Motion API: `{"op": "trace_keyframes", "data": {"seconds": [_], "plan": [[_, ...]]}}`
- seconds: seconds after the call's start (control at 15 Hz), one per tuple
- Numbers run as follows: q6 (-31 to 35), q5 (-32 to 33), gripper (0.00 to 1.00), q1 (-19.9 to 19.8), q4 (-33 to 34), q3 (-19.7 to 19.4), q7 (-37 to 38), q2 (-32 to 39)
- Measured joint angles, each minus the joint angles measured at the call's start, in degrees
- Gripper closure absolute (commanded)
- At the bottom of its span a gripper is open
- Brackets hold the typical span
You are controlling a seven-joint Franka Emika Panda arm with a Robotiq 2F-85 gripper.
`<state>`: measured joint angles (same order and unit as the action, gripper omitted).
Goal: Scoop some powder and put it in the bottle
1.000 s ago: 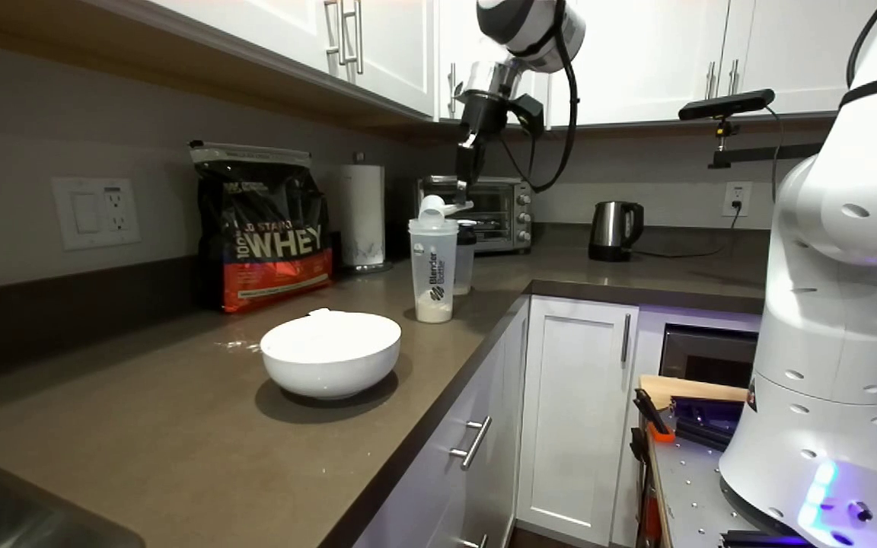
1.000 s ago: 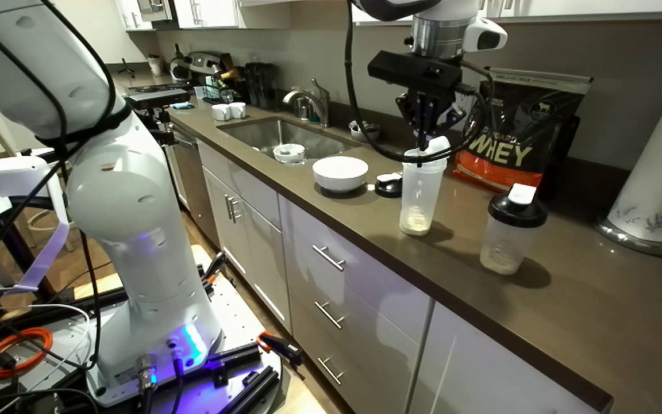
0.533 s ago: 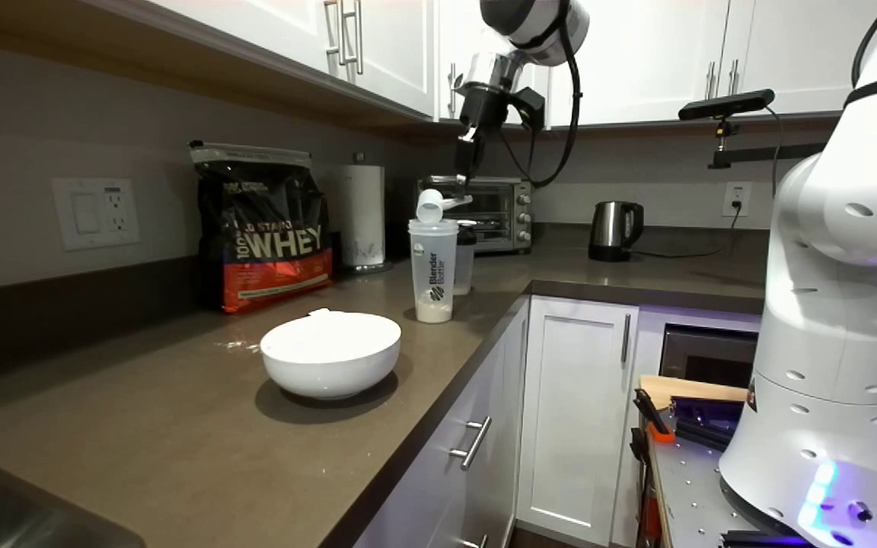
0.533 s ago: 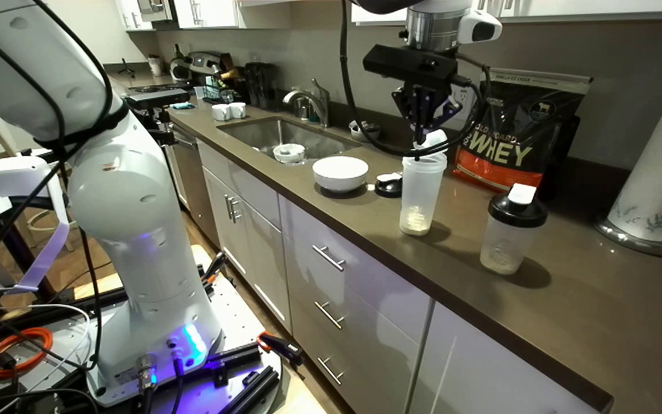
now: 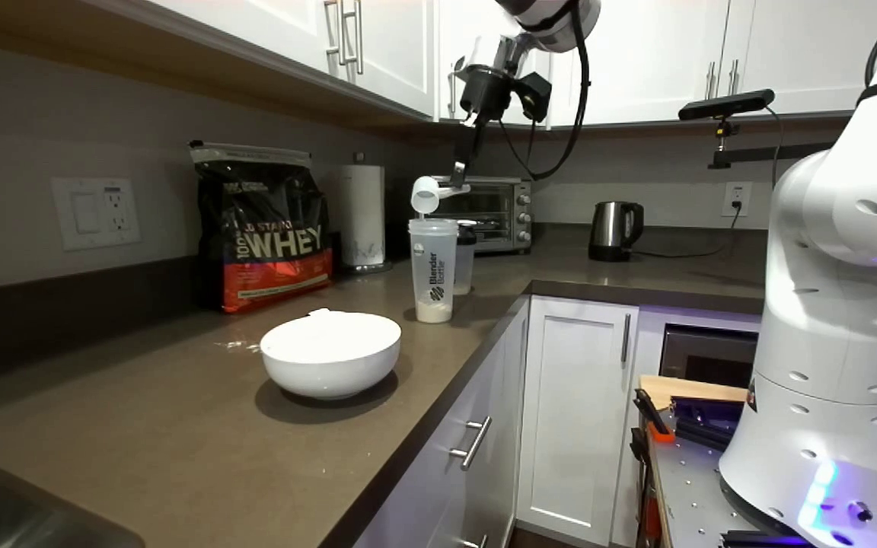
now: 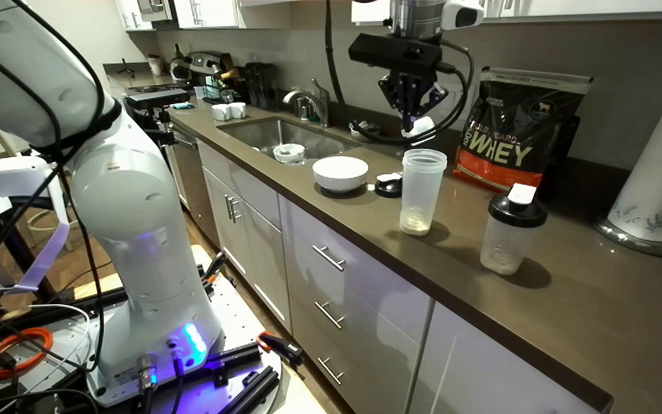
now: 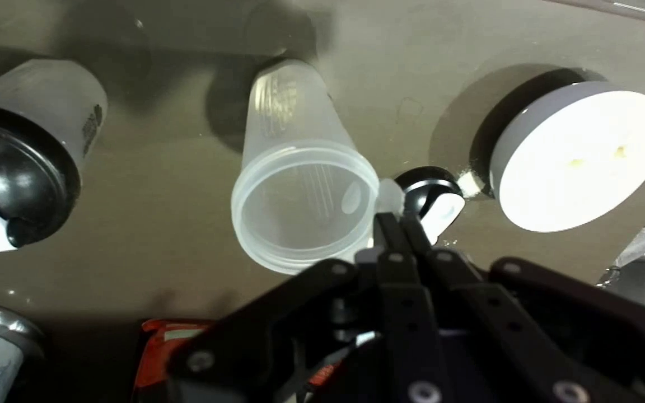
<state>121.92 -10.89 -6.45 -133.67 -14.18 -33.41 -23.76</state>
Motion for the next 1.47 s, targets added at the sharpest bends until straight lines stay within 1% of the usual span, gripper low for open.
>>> {"op": "trace_keyframes", "data": {"seconds": [0.4,0.8,1.2,1.47], "plan": [[-0.18,-0.3,0.98,4.89,-2.4,0.39,0.0,-3.58],[1.08,-2.61,0.98,9.48,-3.31,1.76,0.0,-3.5],[5.62,-6.83,0.98,13.57,-3.68,3.32,-0.02,0.82],[7.95,-9.36,0.98,15.31,-3.58,4.4,-0.17,4.95]]}}
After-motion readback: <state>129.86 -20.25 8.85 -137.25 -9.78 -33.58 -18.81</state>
